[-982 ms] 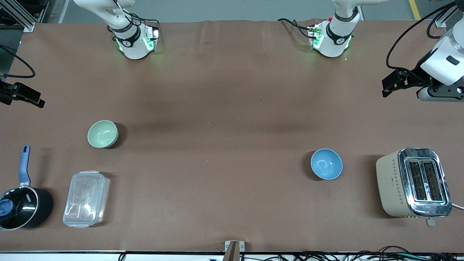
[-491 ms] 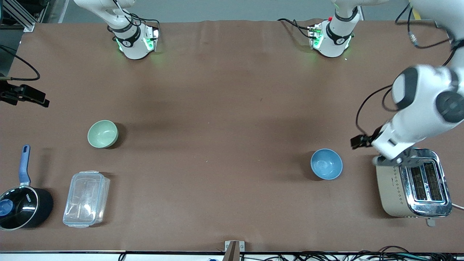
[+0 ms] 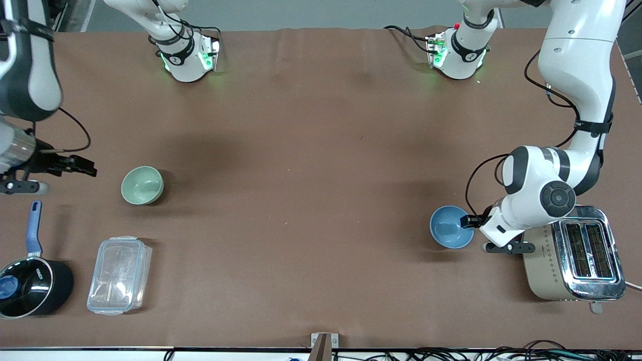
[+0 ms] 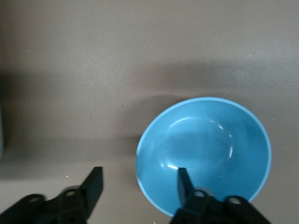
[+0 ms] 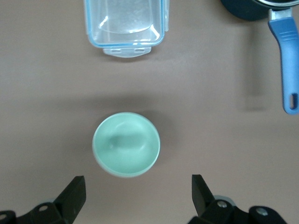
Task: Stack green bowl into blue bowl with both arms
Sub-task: 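Reach the right gripper to the green bowl while the left gripper reaches the blue bowl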
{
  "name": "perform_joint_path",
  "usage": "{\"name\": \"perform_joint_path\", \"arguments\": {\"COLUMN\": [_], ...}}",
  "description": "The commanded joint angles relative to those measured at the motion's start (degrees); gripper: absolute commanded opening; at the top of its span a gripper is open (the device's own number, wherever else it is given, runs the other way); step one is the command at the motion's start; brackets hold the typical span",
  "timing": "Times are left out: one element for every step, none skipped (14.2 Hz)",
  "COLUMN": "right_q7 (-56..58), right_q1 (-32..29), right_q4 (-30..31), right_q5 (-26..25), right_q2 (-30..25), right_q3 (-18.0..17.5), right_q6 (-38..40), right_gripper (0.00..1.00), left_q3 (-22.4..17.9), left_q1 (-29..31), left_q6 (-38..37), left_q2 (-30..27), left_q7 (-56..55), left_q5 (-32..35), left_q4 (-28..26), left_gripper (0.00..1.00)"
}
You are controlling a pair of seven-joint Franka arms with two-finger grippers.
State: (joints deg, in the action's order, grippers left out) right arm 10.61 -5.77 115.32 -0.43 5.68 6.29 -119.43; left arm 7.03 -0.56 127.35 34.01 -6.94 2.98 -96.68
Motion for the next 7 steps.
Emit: {"name": "perform_joint_path", "arguments": {"right_q7": [1.86, 2.57, 3.01, 3.53, 3.54, 3.45, 3.45], "right_q1": [-1.61, -1.96, -2.84, -3.71, -3.81, -3.81, -3.9], "right_q4": [11.65, 12.99, 13.52, 14.57, 16.24, 18.08, 19.14], "right_q5": [0.6, 0.52, 0.6, 0.6, 0.6, 0.6, 0.69], "right_q2": [-0.94, 0.55, 2.48, 3.63, 4.25, 4.69, 6.08], "right_q3": [-0.58, -0.58, -0.58, -0.67, -0.67, -0.67, -0.67], "right_q6": [-12.54, -14.58, -16.69, -19.14, -22.21, -25.55, -28.63], "right_gripper": [1.0, 1.0, 1.0, 1.0, 1.0, 1.0, 1.0], "left_q3": [0.62, 0.62, 0.62, 0.62, 0.53, 0.44, 0.44], "left_q1": [0.38, 0.56, 0.47, 0.38, 0.38, 0.3, 0.3], "left_q6": [0.44, 0.53, 0.79, 1.14, 1.23, 1.58, 2.02], "left_q2": [0.97, 1.5, 1.68, 2.02, 2.38, 2.64, 3.17], "left_q7": [-1.41, -1.58, -1.59, -1.59, -1.59, -1.59, -1.59], "left_q5": [1.06, 1.06, 1.06, 1.06, 1.06, 1.23, 1.24], "left_q4": [0.79, 0.97, 0.97, 0.97, 0.97, 0.97, 1.05], "left_gripper": [0.53, 0.52, 0.52, 0.52, 0.52, 0.51, 0.5]}}
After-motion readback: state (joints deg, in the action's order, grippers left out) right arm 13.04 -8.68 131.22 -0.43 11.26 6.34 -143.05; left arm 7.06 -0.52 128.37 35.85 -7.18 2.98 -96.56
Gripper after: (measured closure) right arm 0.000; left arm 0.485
